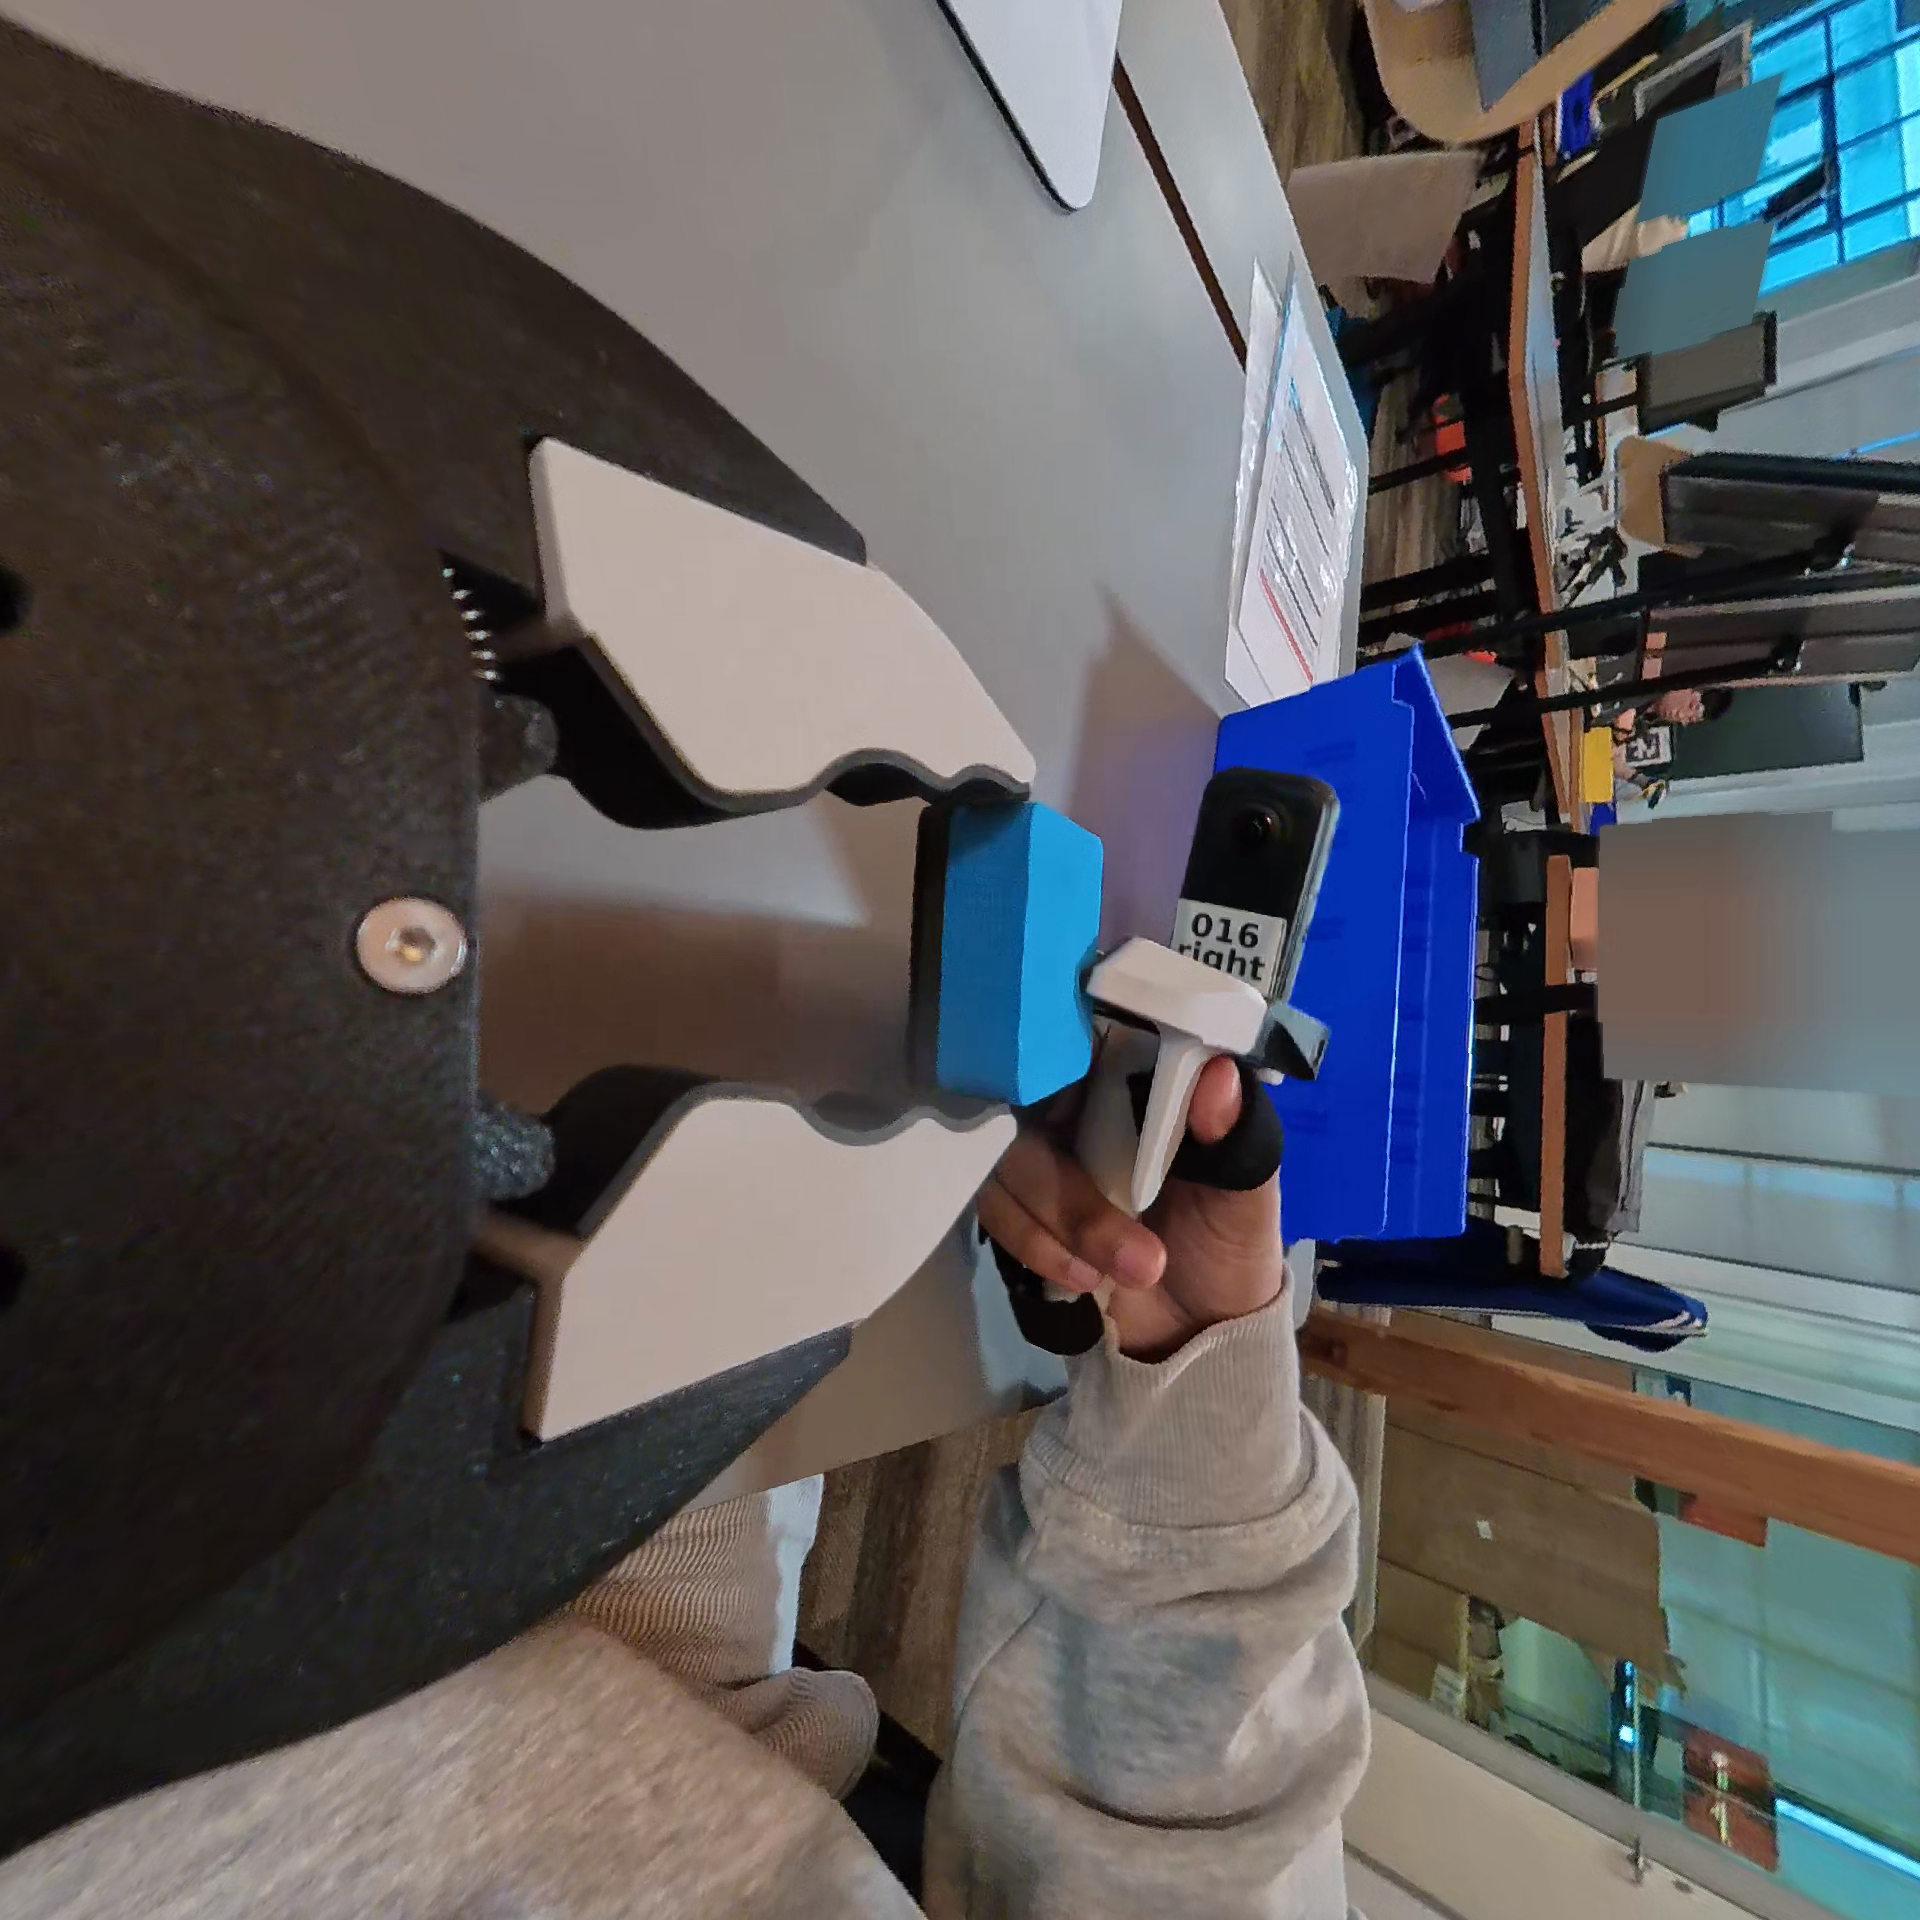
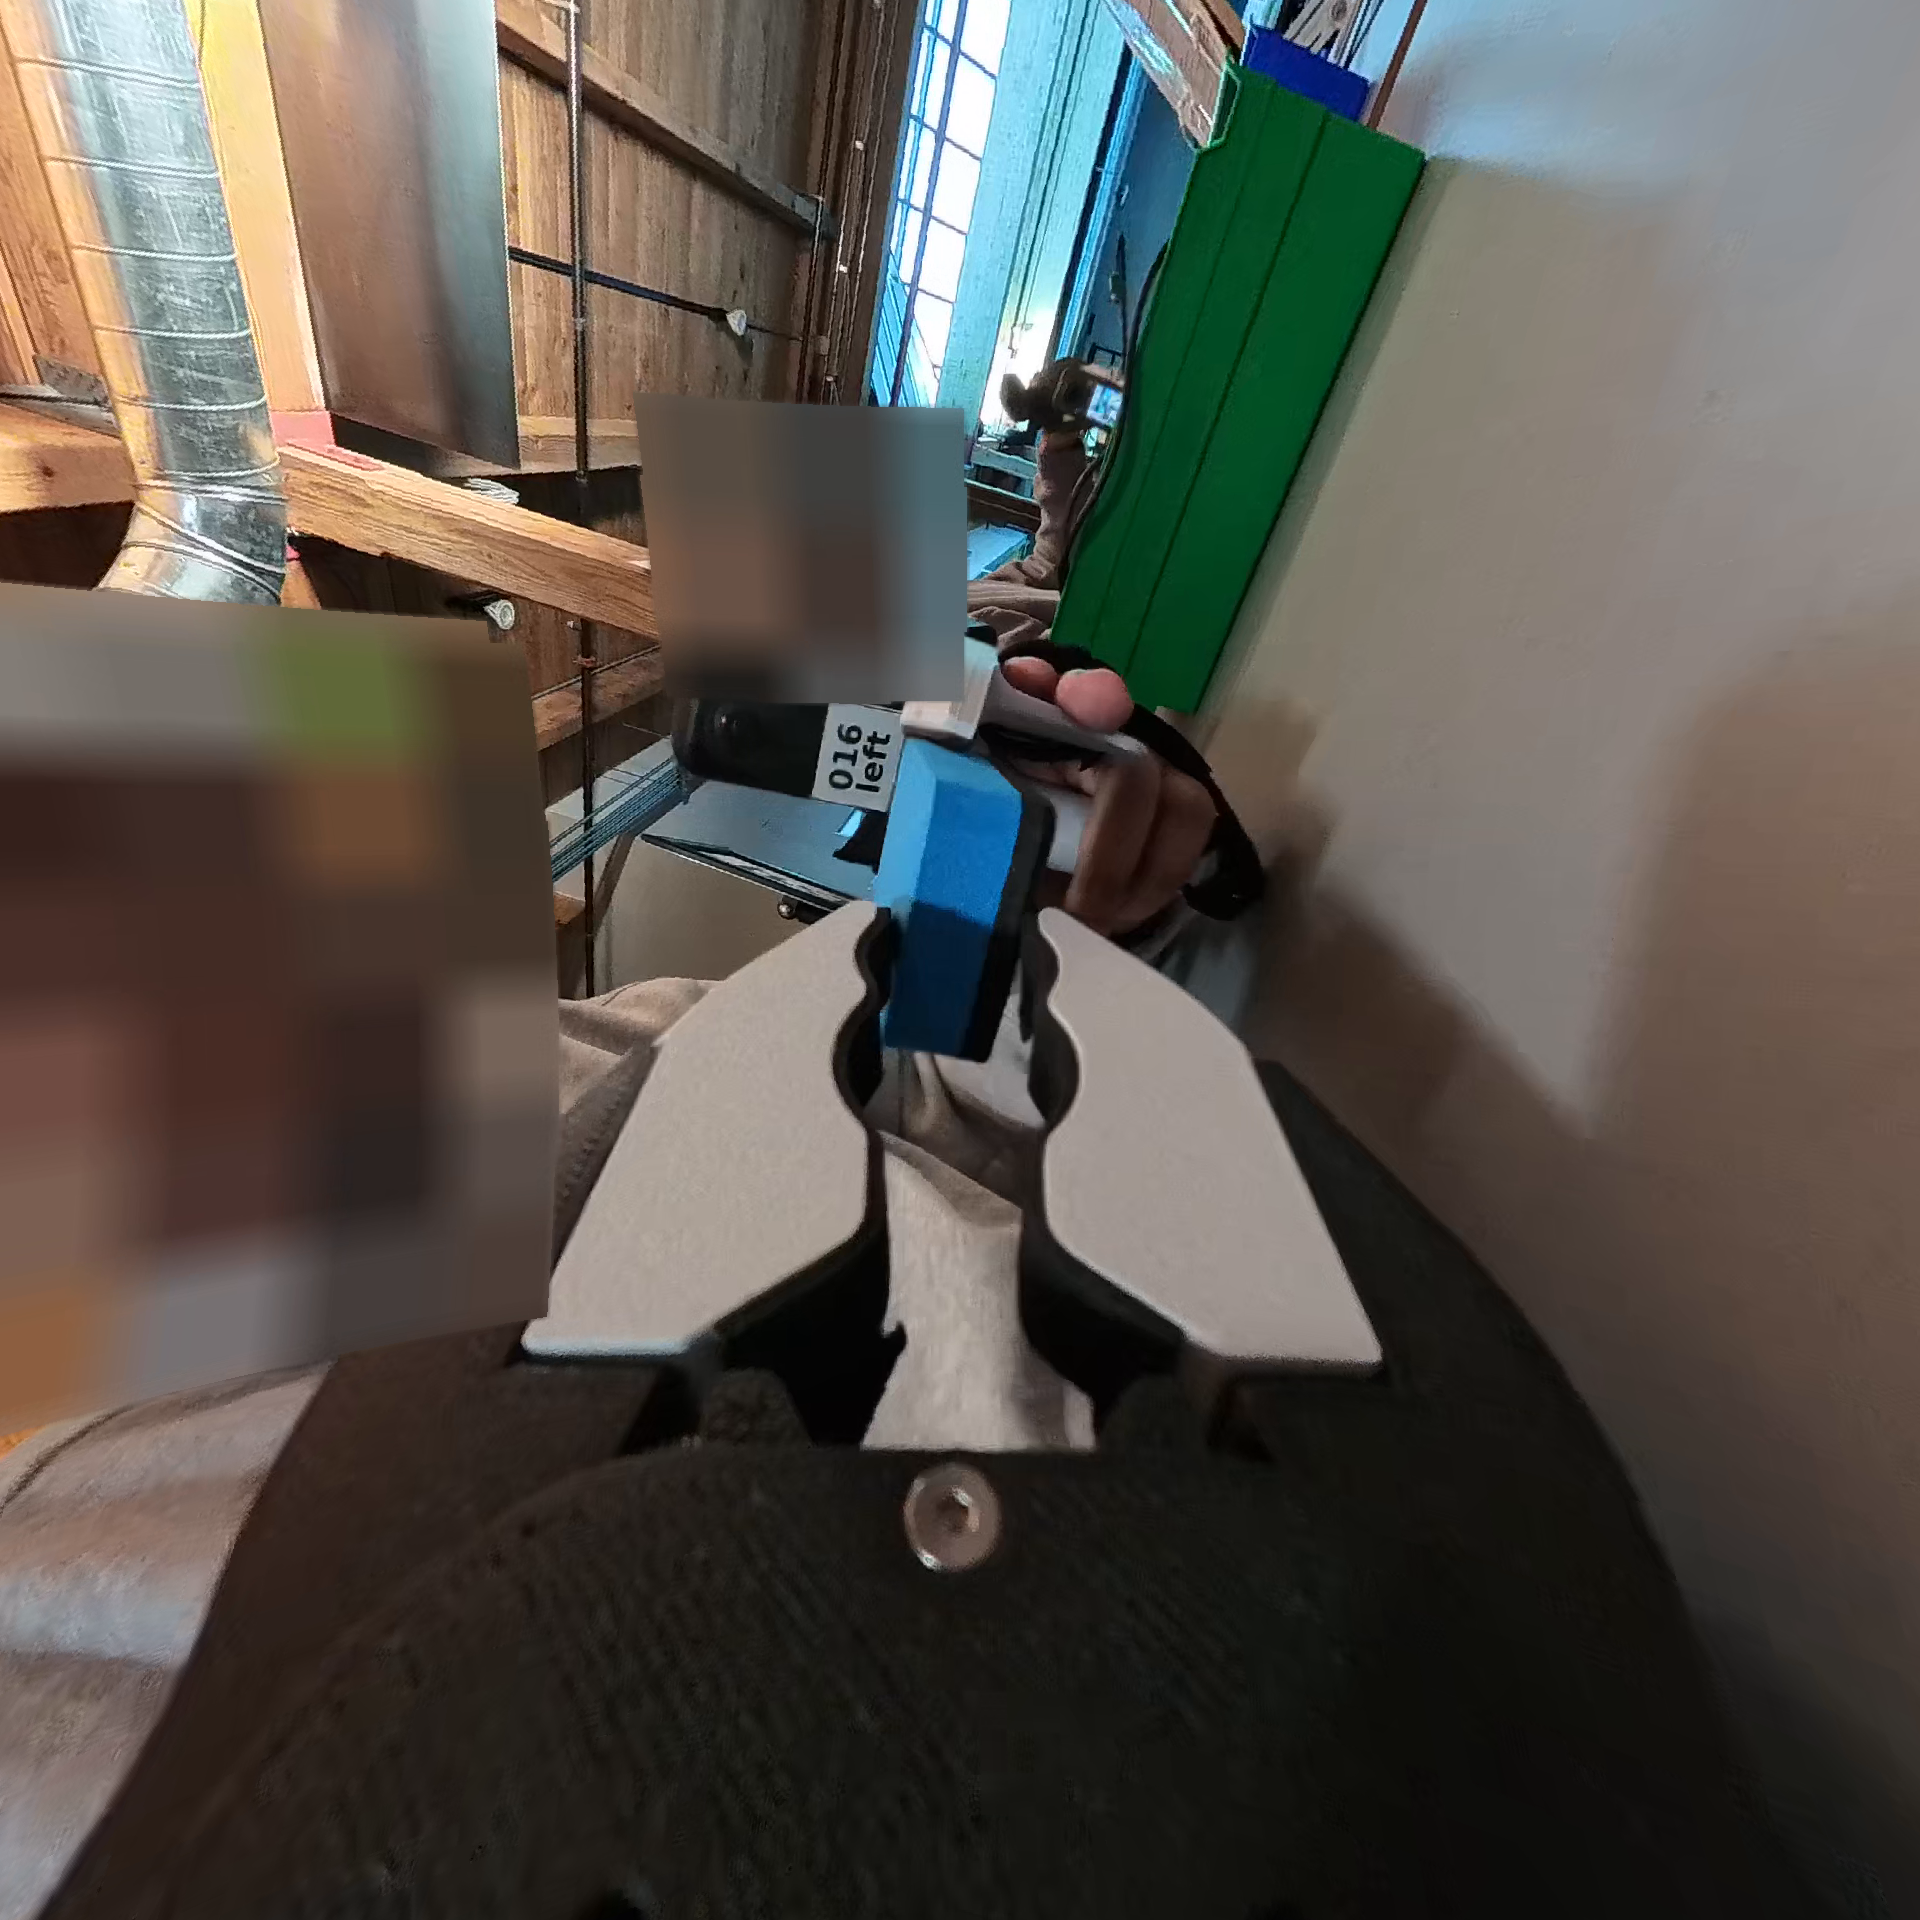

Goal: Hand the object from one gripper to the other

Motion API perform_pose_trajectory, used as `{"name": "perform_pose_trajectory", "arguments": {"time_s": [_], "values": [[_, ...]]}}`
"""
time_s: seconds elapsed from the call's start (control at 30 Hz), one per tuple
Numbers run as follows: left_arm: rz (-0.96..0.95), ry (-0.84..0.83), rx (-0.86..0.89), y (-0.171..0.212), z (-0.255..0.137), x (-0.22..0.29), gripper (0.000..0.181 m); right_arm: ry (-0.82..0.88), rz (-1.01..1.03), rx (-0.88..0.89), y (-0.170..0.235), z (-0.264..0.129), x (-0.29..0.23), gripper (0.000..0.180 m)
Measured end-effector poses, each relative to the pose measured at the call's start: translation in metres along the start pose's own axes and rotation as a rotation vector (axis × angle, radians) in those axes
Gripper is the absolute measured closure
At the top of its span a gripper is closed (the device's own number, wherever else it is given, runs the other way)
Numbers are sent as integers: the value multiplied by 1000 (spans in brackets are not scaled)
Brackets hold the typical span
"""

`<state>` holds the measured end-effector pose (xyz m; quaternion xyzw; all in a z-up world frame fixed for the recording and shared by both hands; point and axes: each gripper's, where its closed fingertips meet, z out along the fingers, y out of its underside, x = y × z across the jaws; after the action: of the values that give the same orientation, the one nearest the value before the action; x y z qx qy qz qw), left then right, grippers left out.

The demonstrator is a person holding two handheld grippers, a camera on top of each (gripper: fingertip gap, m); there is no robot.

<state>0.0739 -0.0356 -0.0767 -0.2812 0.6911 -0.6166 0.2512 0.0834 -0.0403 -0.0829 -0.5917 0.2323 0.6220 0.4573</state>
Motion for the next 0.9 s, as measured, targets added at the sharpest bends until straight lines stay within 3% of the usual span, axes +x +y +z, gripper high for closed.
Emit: {"name": "perform_pose_trajectory", "arguments": {"time_s": [0.03, 0.17, 0.33, 0.53, 0.9], "values": [[-16, -10, 5, 0, -1, -3, 127, 11, -20, 6, -1, 0, 2, 150], [-149, -9, 63, -6, -6, -13, 127, 50, -135, 86, -15, -2, 0, 117], [-368, 85, 183, -20, -14, -17, 127, 203, -550, 126, -24, -2, -11, 102], [-514, 203, 246, -28, -20, -15, 127, 236, -881, 99, -16, 9, -27, 105], [-503, 256, 196, -23, -15, -2, 127, 202, -830, -1, 0, 17, -25, 127]]}}
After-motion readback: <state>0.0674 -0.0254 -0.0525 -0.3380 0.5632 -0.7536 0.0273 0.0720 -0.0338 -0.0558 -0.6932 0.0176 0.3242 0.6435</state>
